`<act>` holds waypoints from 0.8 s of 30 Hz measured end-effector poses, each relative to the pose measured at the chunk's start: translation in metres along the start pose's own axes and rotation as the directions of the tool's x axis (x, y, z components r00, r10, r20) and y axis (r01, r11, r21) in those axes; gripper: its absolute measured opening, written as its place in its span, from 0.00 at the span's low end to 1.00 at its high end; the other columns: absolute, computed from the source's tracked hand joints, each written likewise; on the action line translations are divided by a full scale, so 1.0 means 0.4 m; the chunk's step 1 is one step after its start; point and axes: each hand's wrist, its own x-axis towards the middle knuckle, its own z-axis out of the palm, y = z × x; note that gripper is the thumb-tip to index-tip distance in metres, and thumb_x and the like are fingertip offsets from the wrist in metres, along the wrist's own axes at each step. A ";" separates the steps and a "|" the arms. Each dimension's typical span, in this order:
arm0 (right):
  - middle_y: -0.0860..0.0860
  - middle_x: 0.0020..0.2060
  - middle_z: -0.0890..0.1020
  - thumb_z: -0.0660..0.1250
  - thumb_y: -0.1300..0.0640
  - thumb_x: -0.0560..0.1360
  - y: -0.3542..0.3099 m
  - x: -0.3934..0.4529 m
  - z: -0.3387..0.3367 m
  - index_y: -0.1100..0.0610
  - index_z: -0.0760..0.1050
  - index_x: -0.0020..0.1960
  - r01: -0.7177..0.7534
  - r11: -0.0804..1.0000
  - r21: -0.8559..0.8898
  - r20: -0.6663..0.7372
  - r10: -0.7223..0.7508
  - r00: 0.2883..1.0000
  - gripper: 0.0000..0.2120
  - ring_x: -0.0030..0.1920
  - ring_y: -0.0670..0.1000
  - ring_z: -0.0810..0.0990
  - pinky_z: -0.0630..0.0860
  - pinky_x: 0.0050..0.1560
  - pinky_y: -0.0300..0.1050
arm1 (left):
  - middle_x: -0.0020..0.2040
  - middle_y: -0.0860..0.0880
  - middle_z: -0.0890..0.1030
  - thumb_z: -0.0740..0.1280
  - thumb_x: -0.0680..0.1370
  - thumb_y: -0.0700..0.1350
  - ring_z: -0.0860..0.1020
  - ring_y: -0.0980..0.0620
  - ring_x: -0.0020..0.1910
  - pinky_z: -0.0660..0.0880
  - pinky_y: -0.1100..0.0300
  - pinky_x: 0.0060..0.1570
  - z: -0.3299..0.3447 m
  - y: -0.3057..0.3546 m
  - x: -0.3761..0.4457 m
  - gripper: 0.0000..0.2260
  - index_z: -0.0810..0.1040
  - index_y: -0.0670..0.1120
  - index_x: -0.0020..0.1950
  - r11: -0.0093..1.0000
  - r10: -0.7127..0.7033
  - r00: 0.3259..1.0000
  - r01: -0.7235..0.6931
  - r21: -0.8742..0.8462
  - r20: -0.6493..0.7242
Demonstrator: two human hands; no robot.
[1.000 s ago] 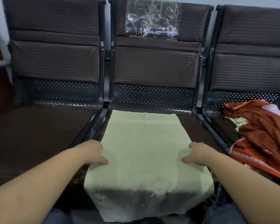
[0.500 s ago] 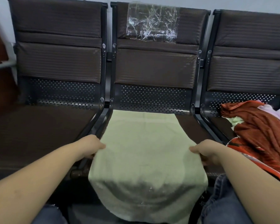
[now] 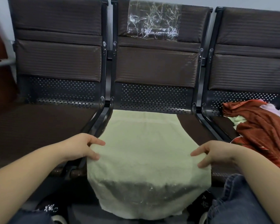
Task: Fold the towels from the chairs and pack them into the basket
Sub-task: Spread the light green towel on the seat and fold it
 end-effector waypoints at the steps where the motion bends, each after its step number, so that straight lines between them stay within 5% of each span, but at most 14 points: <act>1: 0.42 0.51 0.80 0.76 0.61 0.68 -0.003 0.001 0.000 0.50 0.80 0.56 -0.009 0.999 -0.039 -0.028 0.008 1.000 0.18 0.52 0.43 0.78 0.72 0.48 0.31 | 0.55 0.59 0.78 0.76 0.69 0.38 0.74 0.58 0.59 0.67 0.64 0.62 0.001 0.003 -0.003 0.20 0.80 0.57 0.56 0.996 0.014 1.000 -0.014 0.088 -0.007; 3: 0.43 0.50 0.81 0.75 0.59 0.69 -0.006 0.003 -0.001 0.49 0.81 0.55 -0.010 0.994 -0.112 -0.089 0.000 0.996 0.16 0.52 0.45 0.78 0.72 0.53 0.36 | 0.55 0.59 0.78 0.74 0.72 0.41 0.74 0.60 0.57 0.67 0.67 0.59 -0.001 0.004 -0.003 0.18 0.79 0.55 0.59 0.965 0.074 0.997 -0.066 0.253 -0.022; 6: 0.44 0.43 0.82 0.72 0.56 0.72 -0.007 0.002 -0.005 0.47 0.80 0.43 0.002 0.982 -0.189 -0.179 -0.036 0.983 0.04 0.47 0.45 0.80 0.74 0.48 0.38 | 0.51 0.60 0.80 0.70 0.76 0.46 0.77 0.60 0.52 0.73 0.61 0.56 -0.008 0.008 -0.002 0.09 0.78 0.62 0.47 0.927 0.160 0.985 -0.126 0.353 -0.068; 11: 0.47 0.38 0.79 0.66 0.50 0.77 -0.008 -0.014 -0.016 0.52 0.77 0.41 0.110 0.985 -0.135 -0.376 -0.153 0.914 0.08 0.41 0.49 0.77 0.69 0.40 0.42 | 0.46 0.53 0.77 0.63 0.79 0.51 0.76 0.53 0.50 0.72 0.57 0.52 -0.030 0.011 -0.004 0.06 0.79 0.54 0.44 0.902 0.265 0.934 -0.151 0.403 -0.242; 14: 0.52 0.40 0.82 0.63 0.51 0.78 -0.009 -0.029 -0.022 0.55 0.79 0.44 0.240 0.968 0.073 -0.478 -0.177 0.861 0.10 0.44 0.54 0.79 0.70 0.44 0.46 | 0.48 0.57 0.79 0.66 0.76 0.55 0.76 0.56 0.53 0.69 0.58 0.56 -0.051 0.007 -0.012 0.05 0.79 0.59 0.42 0.942 0.309 0.902 -0.246 0.228 -0.302; 17: 0.50 0.41 0.85 0.62 0.50 0.79 -0.004 -0.038 -0.027 0.54 0.81 0.45 0.256 0.950 0.180 -0.483 -0.141 0.864 0.12 0.47 0.52 0.81 0.73 0.49 0.46 | 0.46 0.55 0.85 0.63 0.56 0.80 0.82 0.57 0.49 0.72 0.55 0.55 -0.068 0.005 -0.031 0.32 0.84 0.57 0.45 0.964 0.240 0.946 -0.260 -0.064 -0.218; 21: 0.57 0.42 0.85 0.61 0.50 0.79 0.008 -0.037 -0.023 0.62 0.82 0.49 0.124 0.973 0.196 -0.326 -0.055 0.944 0.17 0.41 0.53 0.80 0.73 0.43 0.44 | 0.50 0.49 0.85 0.71 0.48 0.77 0.82 0.54 0.51 0.71 0.55 0.59 -0.061 -0.008 -0.031 0.38 0.85 0.54 0.49 0.916 0.235 0.971 -0.233 -0.327 -0.032; 24: 0.59 0.44 0.84 0.60 0.50 0.80 0.003 -0.026 -0.022 0.64 0.81 0.49 0.092 0.981 0.171 -0.316 -0.034 0.948 0.18 0.41 0.53 0.81 0.74 0.42 0.42 | 0.49 0.49 0.85 0.71 0.47 0.76 0.83 0.54 0.50 0.72 0.55 0.57 -0.058 -0.010 -0.020 0.39 0.86 0.52 0.48 0.933 0.201 0.979 -0.198 -0.302 -0.020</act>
